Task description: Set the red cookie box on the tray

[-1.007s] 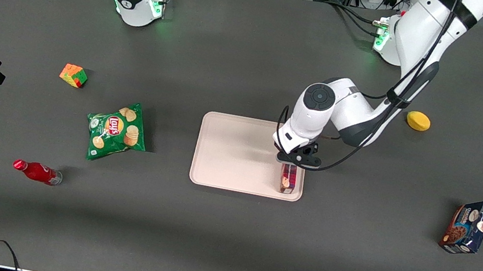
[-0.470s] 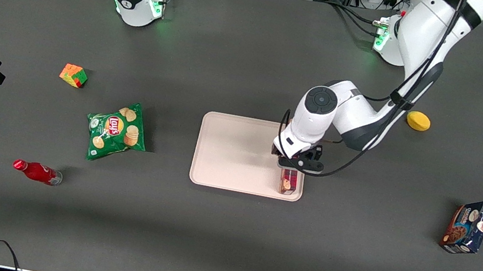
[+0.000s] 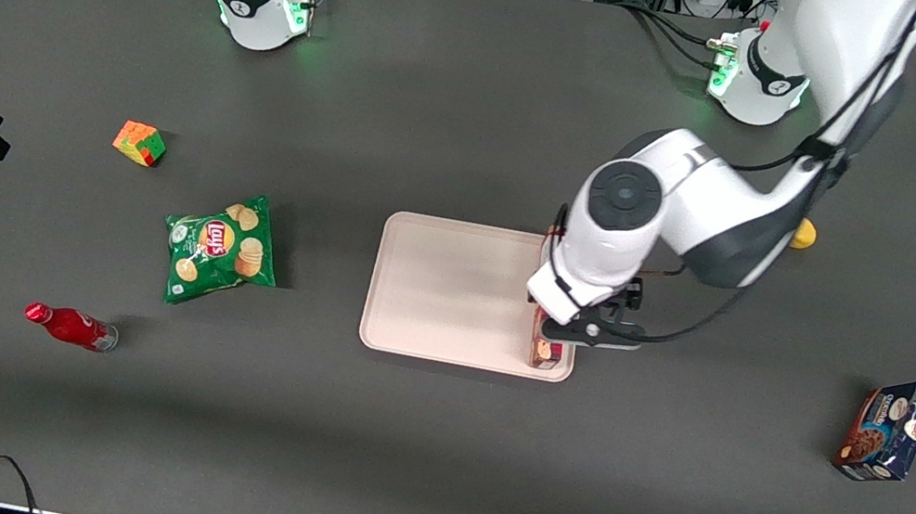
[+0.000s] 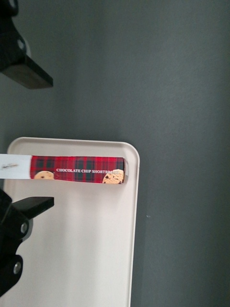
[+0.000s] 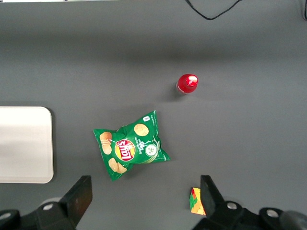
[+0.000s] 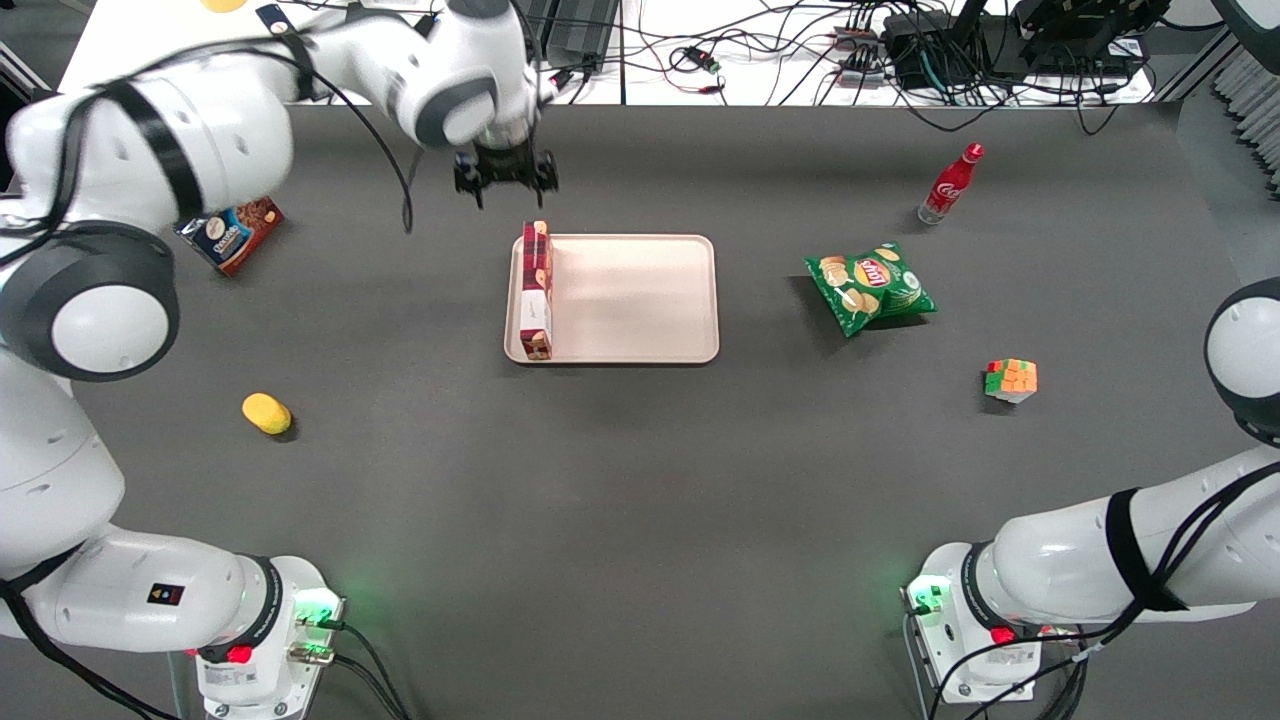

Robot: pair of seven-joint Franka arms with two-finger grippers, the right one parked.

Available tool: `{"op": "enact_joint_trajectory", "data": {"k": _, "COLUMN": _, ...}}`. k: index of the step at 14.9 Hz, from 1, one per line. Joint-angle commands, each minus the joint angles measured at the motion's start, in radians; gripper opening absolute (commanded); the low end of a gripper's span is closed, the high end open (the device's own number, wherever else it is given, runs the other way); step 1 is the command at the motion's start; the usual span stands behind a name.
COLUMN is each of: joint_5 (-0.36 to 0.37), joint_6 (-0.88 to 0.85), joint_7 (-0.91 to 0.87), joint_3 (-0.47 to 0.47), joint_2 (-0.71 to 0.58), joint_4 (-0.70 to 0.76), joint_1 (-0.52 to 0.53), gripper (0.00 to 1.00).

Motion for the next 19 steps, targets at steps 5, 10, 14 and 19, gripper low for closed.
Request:
{"op": "enact_joint_trajectory", "data": {"k": 5, "joint_5": -0.209, "joint_6": -0.196, "joint_7": 0.430, "joint_3": 0.189, "joint_2": -0.250, "joint_4": 0.036, "joint_1": 0.071, "gripper": 1.00}}
{"op": "enact_joint_trajectory", "data": {"k": 10, "joint_5": -0.303, "joint_6": -0.412, "joint_7": 0.615, "joint_3": 0.395, "joint_2": -0.451, "joint_4": 0.038, "joint_1": 0.068, "gripper": 1.00}}
{"op": "enact_joint_trajectory", "data": {"k": 14, "joint_5": -0.303, "joint_6": -0.482, "joint_7": 0.676, "joint_3": 0.476, "joint_2": -0.543, "joint_4": 0.029, "joint_1": 0.068, "gripper": 1.00}}
{"op": "enact_joint_trajectory", "data": {"k": 19, "joint_5": -0.303, "joint_6": -0.387, "joint_7": 0.718, "joint_3": 0.515, "joint_2": -0.548, "joint_4": -0.034, "joint_1": 0.071, "gripper": 1.00}}
